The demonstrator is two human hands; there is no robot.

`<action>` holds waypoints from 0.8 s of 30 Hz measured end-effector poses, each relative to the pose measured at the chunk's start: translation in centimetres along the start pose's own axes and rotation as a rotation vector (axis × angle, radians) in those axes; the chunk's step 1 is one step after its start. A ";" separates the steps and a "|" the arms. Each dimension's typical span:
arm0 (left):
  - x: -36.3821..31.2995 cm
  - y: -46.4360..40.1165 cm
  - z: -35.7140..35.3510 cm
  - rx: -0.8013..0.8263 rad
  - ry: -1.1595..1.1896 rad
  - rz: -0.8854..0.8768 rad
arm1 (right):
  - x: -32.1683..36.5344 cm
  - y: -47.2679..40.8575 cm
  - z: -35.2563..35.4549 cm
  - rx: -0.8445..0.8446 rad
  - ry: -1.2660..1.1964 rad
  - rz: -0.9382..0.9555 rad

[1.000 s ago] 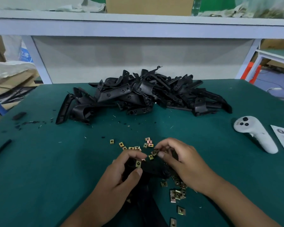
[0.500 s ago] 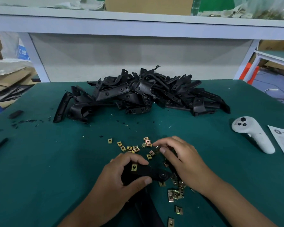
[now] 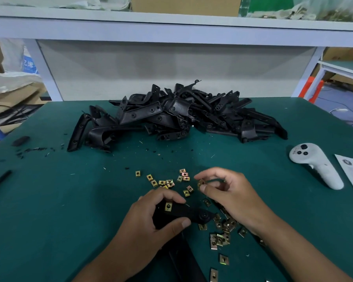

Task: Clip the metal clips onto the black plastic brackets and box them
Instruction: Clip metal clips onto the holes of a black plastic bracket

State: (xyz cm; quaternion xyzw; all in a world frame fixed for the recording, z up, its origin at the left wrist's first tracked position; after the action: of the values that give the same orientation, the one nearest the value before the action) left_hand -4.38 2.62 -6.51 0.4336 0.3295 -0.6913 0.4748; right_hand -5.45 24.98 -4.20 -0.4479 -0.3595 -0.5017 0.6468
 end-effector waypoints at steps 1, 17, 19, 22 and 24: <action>0.0 0.0 0.0 0.000 0.000 0.001 | 0.0 0.0 0.0 -0.011 0.006 0.007; -0.5 0.0 0.1 0.003 0.011 -0.044 | 0.6 -0.1 -0.2 0.064 -0.233 -0.045; -0.6 0.0 0.2 0.000 0.008 -0.063 | 0.8 -0.1 -0.2 0.077 -0.292 -0.073; -0.8 0.0 0.3 -0.020 0.026 -0.081 | 1.1 0.0 -0.2 0.123 -0.380 -0.098; -0.9 0.0 0.3 -0.033 0.042 -0.092 | 1.3 0.2 -0.4 0.164 -0.403 -0.076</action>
State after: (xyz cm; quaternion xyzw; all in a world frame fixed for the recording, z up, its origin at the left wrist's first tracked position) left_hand -4.28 2.68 -5.52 0.4245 0.3701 -0.6977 0.4427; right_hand -4.96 24.21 -3.22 -0.4710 -0.5376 -0.3952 0.5770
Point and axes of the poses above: each hand's wrist, its own y-axis away from the middle knuckle, its own z-axis out of the back of the hand, x = y × z, the point moved 2 cm from there along -y, towards the middle knuckle, and after that the axes turned 8 degrees about z, right-handed, at the moved point
